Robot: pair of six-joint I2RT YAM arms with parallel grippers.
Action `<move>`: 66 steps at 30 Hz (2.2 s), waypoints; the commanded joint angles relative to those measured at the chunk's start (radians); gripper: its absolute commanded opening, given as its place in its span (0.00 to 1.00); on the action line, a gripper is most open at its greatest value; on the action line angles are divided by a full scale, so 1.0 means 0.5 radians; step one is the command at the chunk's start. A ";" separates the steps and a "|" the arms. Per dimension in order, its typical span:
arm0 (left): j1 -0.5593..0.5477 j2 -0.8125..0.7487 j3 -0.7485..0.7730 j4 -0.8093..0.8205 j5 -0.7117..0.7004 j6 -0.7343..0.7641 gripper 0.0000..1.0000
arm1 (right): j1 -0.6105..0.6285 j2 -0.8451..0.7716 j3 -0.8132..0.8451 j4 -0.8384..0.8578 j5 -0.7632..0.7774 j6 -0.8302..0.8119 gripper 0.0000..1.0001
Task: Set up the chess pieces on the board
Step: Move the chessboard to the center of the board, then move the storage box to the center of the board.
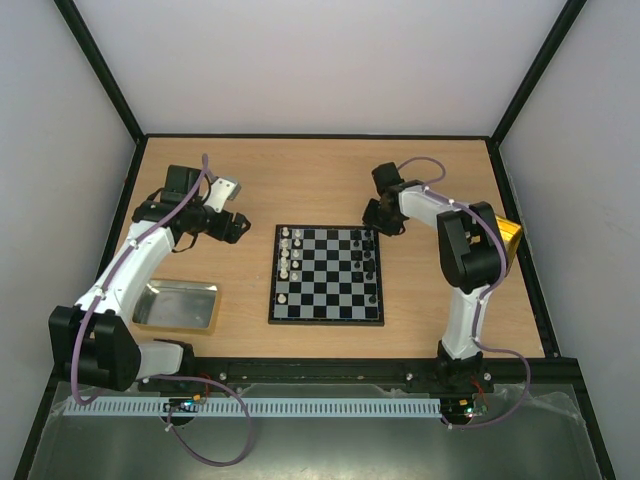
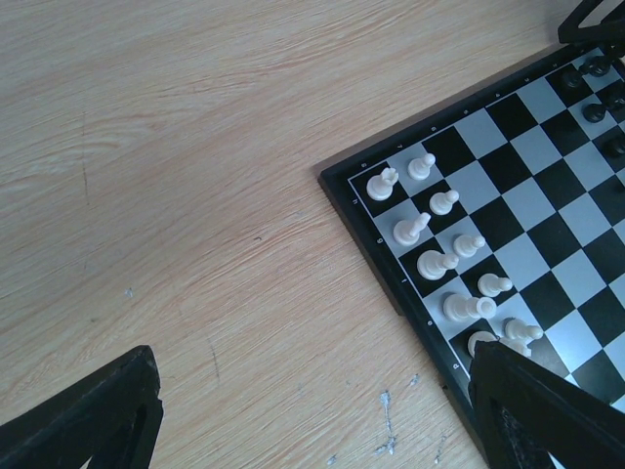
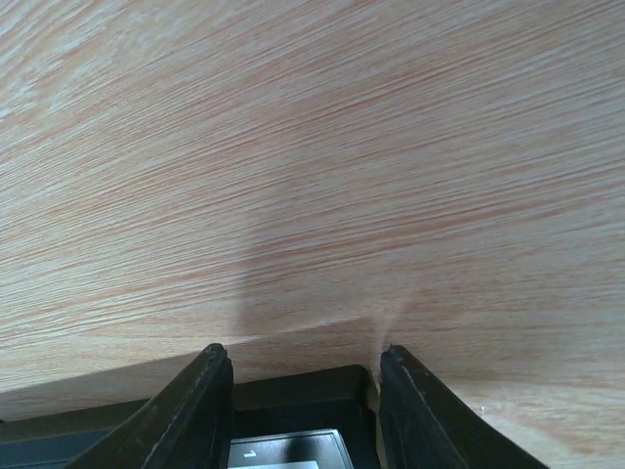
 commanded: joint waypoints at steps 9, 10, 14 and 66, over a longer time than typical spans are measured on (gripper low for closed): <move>0.012 -0.025 -0.052 0.021 0.007 0.000 0.86 | -0.066 -0.214 0.172 -0.244 0.359 0.008 0.46; 0.012 -0.027 -0.054 0.022 0.004 0.003 0.86 | -0.083 -0.242 0.205 -0.278 0.410 0.005 0.45; 0.012 -0.036 -0.053 0.025 0.010 0.010 0.86 | -0.142 -0.357 0.308 -0.473 0.670 -0.008 0.43; 0.012 0.092 -0.034 0.081 0.144 0.068 0.86 | -0.648 -0.757 -0.562 -0.291 0.531 -0.033 0.32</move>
